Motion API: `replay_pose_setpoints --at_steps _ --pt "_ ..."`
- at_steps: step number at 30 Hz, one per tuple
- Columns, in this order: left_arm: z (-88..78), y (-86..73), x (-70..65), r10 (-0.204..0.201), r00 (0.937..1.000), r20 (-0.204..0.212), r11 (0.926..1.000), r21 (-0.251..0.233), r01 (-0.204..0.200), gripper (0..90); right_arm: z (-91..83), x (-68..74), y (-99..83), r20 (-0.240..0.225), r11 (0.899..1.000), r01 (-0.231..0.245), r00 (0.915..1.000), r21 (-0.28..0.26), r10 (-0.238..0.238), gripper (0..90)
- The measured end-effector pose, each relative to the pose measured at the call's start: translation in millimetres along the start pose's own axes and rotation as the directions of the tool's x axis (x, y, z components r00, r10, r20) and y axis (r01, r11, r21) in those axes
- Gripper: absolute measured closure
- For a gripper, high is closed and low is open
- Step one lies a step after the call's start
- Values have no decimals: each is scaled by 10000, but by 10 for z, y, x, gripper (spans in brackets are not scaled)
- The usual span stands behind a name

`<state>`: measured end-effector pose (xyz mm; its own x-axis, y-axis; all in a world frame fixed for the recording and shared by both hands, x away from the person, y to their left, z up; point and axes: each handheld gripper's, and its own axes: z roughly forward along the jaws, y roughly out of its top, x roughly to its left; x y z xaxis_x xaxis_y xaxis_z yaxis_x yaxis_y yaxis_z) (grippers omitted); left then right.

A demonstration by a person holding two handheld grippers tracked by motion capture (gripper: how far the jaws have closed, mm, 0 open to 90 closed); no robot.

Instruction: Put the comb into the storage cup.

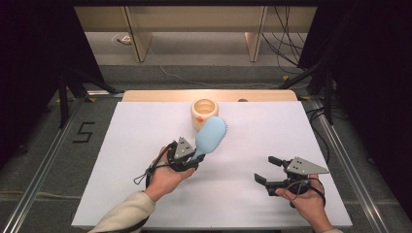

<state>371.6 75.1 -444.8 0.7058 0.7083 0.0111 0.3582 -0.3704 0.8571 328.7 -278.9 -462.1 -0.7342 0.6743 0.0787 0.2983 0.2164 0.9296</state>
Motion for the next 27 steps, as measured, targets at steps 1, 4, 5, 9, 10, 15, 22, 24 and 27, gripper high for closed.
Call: replay_pose_setpoints --at_steps 1,4,5,9,10,15,22,24,27 --pt "-5 8 -9 22 10000 23 10000 -39 -22 697 2 3 4 7 10000 -53 10000 -69 53 141" --pt "-18 23 -27 9 10000 -1 9998 -175 -9 697 10 21 28 109 9996 -217 9997 -204 220 96" --pt "-19 26 -32 18 10000 -19 9997 -247 -19 697 23 30 43 105 9993 -265 9996 -282 268 78" --pt "-35 52 -67 115 9999 -5 9992 -392 -115 697 56 66 117 77 9983 -238 9997 -539 243 40" --pt "-36 57 -75 143 9999 13 9991 -388 -142 697 61 75 136 79 9978 -249 9996 -610 254 35" --pt "-28 70 -119 184 9998 112 9988 -450 -179 697 85 96 216 73 9941 -430 9990 -998 439 20" --pt "-25 87 -177 259 9994 209 9983 -519 -247 696 148 156 318 -73 9902 -559 9984 -1280 554 7" --pt "-24 92 -194 220 9994 270 9982 -569 -205 697 193 192 355 -159 9898 -516 9986 -1325 500 6" --pt "-31 100 -213 193 9992 338 9981 -584 -173 697 250 232 403 -279 9896 -486 9986 -1357 452 6"
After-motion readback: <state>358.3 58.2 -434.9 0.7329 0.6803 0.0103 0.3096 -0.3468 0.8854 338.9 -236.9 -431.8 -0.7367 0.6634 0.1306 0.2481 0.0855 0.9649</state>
